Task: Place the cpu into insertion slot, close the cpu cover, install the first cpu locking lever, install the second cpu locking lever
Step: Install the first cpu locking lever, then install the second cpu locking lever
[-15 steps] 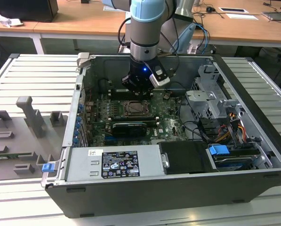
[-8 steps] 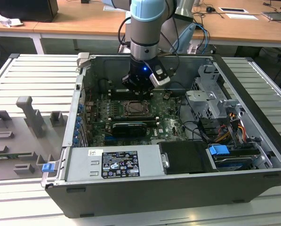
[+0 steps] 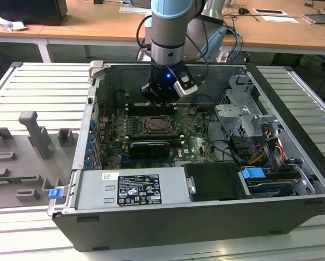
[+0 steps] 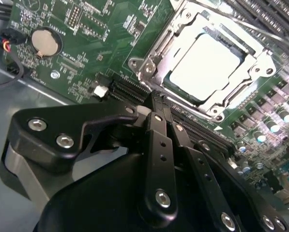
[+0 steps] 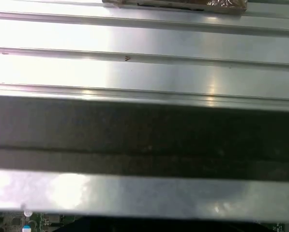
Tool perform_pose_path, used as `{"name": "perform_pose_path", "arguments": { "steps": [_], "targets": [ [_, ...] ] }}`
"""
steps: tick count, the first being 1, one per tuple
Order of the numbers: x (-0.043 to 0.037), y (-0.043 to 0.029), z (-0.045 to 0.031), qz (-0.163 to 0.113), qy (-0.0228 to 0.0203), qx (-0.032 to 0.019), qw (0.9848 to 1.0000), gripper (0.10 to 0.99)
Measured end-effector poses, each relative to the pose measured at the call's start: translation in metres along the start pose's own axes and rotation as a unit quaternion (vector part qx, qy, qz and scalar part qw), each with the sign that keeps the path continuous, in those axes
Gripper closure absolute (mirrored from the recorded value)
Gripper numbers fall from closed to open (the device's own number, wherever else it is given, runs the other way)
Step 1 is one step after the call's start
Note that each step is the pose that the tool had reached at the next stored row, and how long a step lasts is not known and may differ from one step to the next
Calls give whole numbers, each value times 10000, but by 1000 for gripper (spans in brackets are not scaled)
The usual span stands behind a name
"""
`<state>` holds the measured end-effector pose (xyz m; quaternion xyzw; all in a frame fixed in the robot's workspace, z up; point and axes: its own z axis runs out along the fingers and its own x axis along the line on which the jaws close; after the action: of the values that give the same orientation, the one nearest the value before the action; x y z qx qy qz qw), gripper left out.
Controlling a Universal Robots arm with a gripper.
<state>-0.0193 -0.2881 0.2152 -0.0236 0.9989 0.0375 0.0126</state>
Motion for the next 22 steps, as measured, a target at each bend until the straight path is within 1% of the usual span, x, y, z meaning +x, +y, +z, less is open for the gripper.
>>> {"name": "perform_pose_path", "arguments": {
  "steps": [6,8,18,22],
  "targets": [
    [2,-38,-2,0,-1,-1,10000,980],
    [3,-70,-5,0,0,0,10000,980],
    [5,-103,-8,0,0,0,10000,980],
    [6,-129,-10,0,-1,0,10000,980]
  ]
}}
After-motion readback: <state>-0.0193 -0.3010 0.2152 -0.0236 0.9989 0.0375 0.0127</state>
